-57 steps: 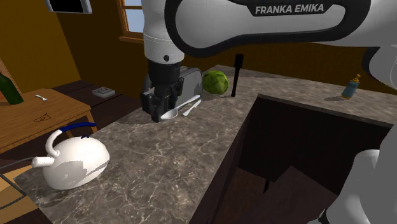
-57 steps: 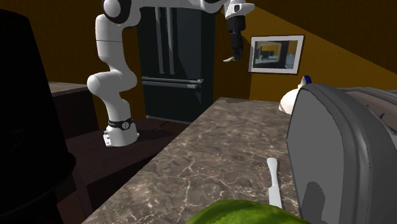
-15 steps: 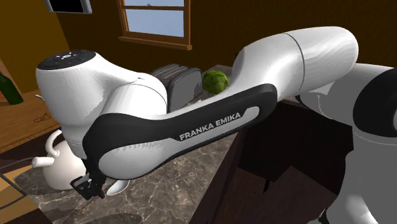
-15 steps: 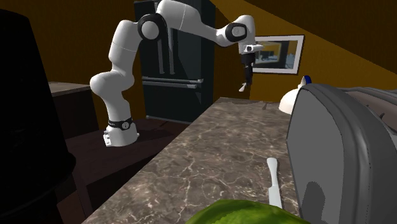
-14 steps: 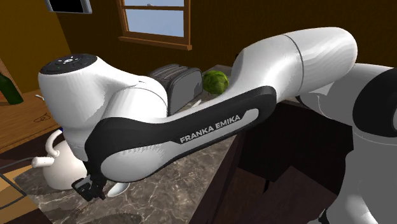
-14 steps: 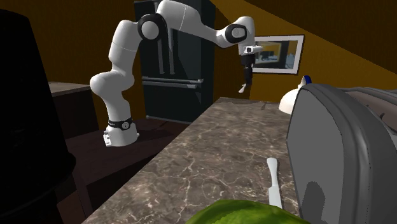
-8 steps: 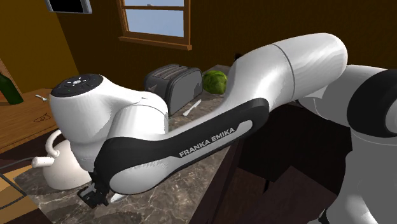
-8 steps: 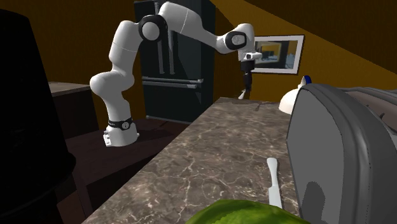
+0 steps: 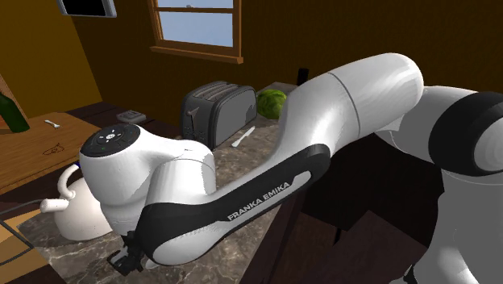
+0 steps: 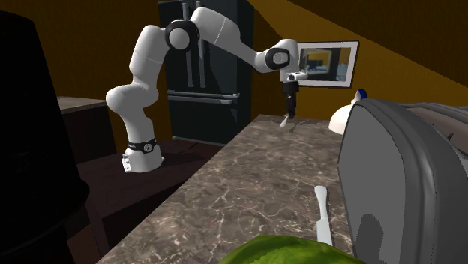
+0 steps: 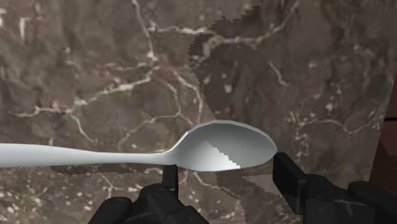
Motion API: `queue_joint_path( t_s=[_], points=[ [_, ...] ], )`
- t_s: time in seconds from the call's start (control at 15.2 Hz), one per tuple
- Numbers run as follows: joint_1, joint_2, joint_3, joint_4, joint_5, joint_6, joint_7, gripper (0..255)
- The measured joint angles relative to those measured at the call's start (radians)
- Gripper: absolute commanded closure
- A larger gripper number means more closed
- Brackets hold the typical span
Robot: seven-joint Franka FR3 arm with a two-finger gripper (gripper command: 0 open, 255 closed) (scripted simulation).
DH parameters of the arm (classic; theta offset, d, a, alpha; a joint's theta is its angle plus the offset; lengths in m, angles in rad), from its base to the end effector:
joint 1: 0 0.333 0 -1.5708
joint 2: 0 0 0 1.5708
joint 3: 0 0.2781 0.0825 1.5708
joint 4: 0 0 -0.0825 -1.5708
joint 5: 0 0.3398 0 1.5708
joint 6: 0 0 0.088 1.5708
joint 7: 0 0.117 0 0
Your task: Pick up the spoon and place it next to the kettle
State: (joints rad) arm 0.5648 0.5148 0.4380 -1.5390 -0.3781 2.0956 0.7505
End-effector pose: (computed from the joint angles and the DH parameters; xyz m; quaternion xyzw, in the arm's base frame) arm 0.3949 0.5067 0.3615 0.9801 0.1820 0.0798 0.0037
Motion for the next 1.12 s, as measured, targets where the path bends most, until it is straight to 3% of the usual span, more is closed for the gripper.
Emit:
queue_joint_path(
  t_s=[0.53, 0.59, 1.12],
  points=[
    [0.001, 0.011, -0.004, -0.015, -0.008, 0.025, 0.007, 255],
    [0.001, 0.011, -0.004, -0.015, -0.008, 0.025, 0.007, 0],
    [0.001, 0.000, 0.000, 0.007, 0.001, -0.006, -0.002, 0]
  ],
)
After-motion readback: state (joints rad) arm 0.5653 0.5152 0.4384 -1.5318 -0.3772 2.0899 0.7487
